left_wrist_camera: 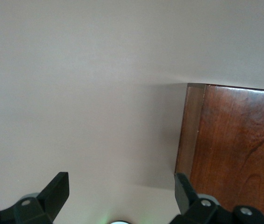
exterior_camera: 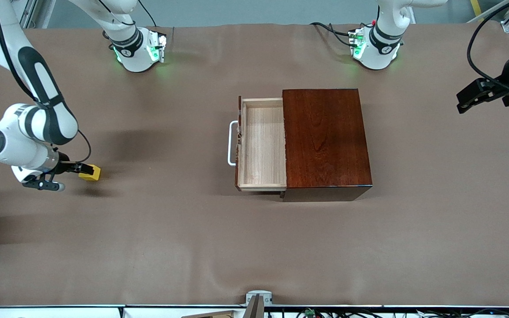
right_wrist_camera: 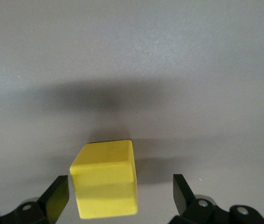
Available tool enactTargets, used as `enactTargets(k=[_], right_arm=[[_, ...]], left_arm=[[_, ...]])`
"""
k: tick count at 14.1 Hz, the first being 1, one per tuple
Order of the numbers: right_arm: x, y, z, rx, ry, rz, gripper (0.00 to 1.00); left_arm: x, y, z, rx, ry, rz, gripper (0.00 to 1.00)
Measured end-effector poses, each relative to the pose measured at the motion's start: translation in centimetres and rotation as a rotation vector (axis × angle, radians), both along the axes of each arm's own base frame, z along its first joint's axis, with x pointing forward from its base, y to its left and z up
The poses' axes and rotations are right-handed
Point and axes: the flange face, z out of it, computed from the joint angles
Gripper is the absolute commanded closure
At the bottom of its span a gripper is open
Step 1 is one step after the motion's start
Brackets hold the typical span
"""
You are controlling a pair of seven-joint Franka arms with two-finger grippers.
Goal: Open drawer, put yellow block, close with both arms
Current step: 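Grasp the yellow cube block with the right gripper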
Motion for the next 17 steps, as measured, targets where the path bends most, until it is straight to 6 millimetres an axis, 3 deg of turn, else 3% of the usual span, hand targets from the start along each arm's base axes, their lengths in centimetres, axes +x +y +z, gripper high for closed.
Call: enactTargets(k=[4, 7, 11, 17], right_arm=[[-0.2, 0.4, -0.6, 0.005, 0.008, 0.008, 0.8], [-0.2, 0.6, -0.6, 0.007, 0.01, 0.011, 0.95], [0.0, 1.8, 1.3, 0.014, 0.028, 0.038, 0.97], [0.7, 5.1, 10.0, 0.024, 0.045, 0.079, 0.97]], left_arm=[[-1.4, 0.2, 0.0, -0.001, -0.013, -0.044, 0.0], [-1.3, 0.7, -0.3, -0.001, -0.015, -0.058, 0.0], [-1.7, 0.1, -1.0, 0.001, 0.003, -0.074, 0.0], [-2.0, 0.2, -1.4, 0.003, 0.008, -0.073, 0.0]])
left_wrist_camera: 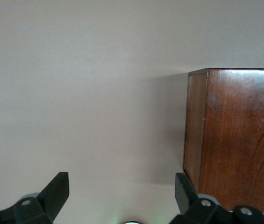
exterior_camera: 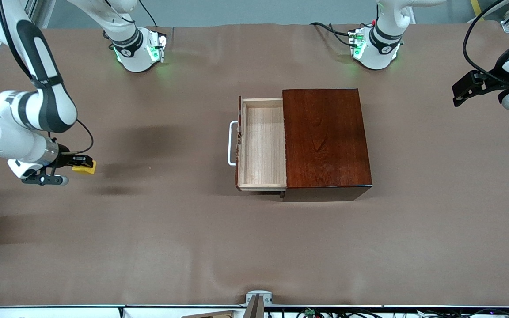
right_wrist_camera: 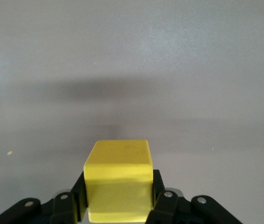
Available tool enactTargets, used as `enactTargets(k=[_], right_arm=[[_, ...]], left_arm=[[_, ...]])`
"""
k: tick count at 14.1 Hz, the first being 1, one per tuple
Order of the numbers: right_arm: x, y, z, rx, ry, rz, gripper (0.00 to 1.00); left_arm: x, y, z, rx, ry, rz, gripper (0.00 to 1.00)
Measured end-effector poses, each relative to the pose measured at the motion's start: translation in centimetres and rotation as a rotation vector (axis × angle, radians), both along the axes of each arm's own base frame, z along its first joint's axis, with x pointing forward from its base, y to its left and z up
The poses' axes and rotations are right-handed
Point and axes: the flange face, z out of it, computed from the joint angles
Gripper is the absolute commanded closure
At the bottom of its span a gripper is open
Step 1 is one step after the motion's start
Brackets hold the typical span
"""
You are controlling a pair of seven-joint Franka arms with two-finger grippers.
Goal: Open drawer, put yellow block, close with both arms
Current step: 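Grasp the yellow cube block with the right gripper, then lift the yellow block and carry it over the open drawer with the right gripper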
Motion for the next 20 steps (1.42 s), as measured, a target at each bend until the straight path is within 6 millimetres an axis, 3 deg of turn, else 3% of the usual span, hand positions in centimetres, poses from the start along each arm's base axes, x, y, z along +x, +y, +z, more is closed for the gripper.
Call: enactTargets(k=[5, 7, 13, 16, 20], right_arm=[[1.2, 1.7, 4.8, 0.079, 0.074, -0.066, 0.97], [1.6, 3.9, 6.6, 0.064, 0.094, -0.129, 0.97], [1.8, 16.3, 12.3, -0.03, 0.113, -0.405, 0.97], [1.0, 22.7, 13.6, -0.064, 0.095, -0.515, 0.97], [-0.4, 28.5, 14.6, -0.09, 0.078, -0.628, 0.97]], left_arm=[[0.0, -0.1, 0.1, 0.0, -0.003, -0.003, 0.0], [-0.1, -0.3, 0.1, -0.001, -0.003, -0.005, 0.0], [-0.1, -0.7, 0.1, -0.008, -0.002, -0.011, 0.0], [-0.1, -0.7, 0.1, -0.008, -0.002, -0.011, 0.0], [-0.1, -0.8, 0.1, -0.008, -0.001, -0.014, 0.0]])
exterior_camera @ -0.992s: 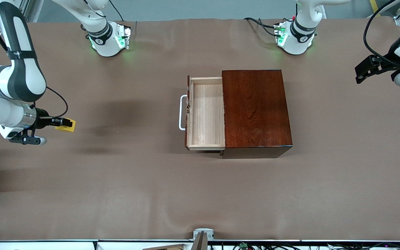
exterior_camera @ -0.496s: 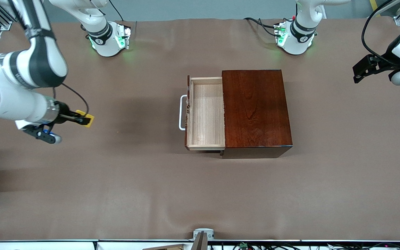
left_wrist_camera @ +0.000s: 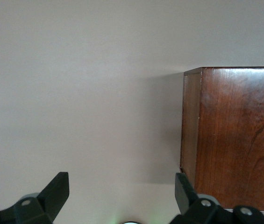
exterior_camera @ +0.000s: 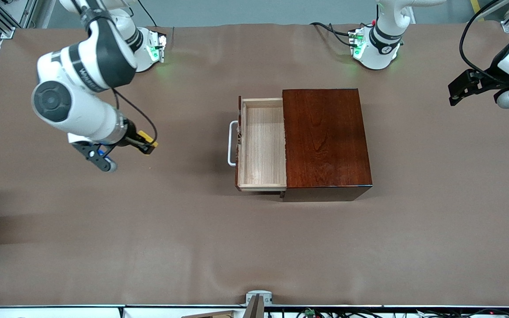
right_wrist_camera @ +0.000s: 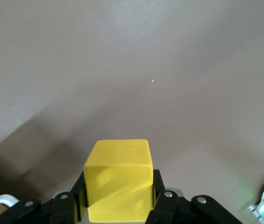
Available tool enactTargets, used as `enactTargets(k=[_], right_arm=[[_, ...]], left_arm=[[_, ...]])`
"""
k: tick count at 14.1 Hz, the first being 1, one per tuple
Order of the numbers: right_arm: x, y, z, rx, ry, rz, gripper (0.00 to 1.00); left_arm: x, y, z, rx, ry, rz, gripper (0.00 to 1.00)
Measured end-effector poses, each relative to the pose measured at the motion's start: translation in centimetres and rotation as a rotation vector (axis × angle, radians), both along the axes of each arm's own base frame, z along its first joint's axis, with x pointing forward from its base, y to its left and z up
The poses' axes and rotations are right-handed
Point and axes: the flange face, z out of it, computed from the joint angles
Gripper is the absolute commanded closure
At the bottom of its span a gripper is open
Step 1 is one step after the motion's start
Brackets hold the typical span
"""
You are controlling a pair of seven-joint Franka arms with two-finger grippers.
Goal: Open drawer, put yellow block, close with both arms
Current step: 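Lift the yellow block and carry it over the open drawer with the right gripper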
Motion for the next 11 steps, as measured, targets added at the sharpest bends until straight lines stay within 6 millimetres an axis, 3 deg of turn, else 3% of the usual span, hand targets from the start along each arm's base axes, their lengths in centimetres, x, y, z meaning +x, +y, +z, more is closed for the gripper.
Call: enactTargets(k=[7, 11], right_arm=[[-2.4, 9.0, 2.7, 0.019, -0.062, -0.209, 0.97], [-4.1, 13.8, 2.3, 0.033, -0.089, -0.316, 0.97]], left_arm=[[0.0, 0.0, 0.0, 0.0, -0.003, -0.001, 0.0], [0.0, 0.0, 0.0, -0.001, -0.004, -0.001, 0.0]])
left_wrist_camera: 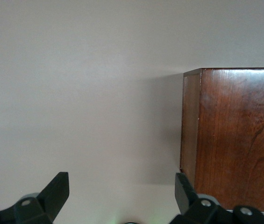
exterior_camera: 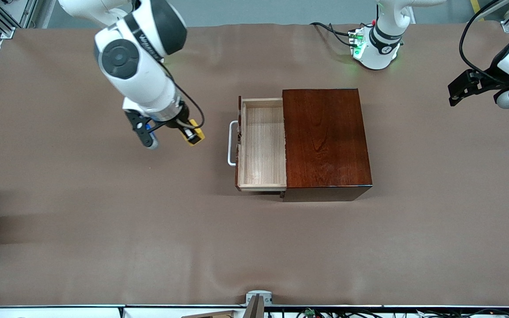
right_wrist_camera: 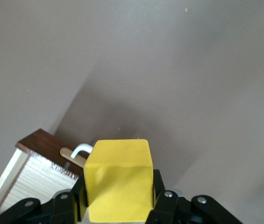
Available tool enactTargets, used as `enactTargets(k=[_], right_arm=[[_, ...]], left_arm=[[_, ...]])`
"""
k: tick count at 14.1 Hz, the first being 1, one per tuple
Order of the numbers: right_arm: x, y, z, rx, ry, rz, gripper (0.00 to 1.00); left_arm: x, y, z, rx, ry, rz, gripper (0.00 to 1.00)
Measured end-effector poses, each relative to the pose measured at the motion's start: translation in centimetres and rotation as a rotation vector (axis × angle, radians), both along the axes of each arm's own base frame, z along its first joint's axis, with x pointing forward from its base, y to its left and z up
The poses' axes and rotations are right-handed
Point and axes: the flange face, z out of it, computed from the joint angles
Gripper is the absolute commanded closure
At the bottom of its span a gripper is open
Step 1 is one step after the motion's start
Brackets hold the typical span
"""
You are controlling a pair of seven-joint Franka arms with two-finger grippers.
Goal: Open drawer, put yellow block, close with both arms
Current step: 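Lift the yellow block and carry it over the open drawer with the right gripper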
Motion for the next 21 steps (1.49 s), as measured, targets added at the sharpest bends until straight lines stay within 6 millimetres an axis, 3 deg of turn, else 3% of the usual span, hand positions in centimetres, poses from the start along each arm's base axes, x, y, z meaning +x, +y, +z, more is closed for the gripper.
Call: enactTargets(k=[11, 18, 21], right_arm=[[-1.4, 11.7, -4.1, 0.049, 0.01, -0.3, 0.95], [-2.8, 15.6, -8.5, 0.065, 0.016, -0.374, 0.95], [-2.9, 16.0, -9.8, 0.056, 0.028, -0.419, 0.94]], left_arm=[[0.0, -0.3, 0.0, 0.0, -0.003, -0.005, 0.0], [0.1, -0.4, 0.1, -0.001, -0.01, -0.008, 0.0], [0.2, -0.7, 0.1, -0.003, -0.022, -0.013, 0.0]])
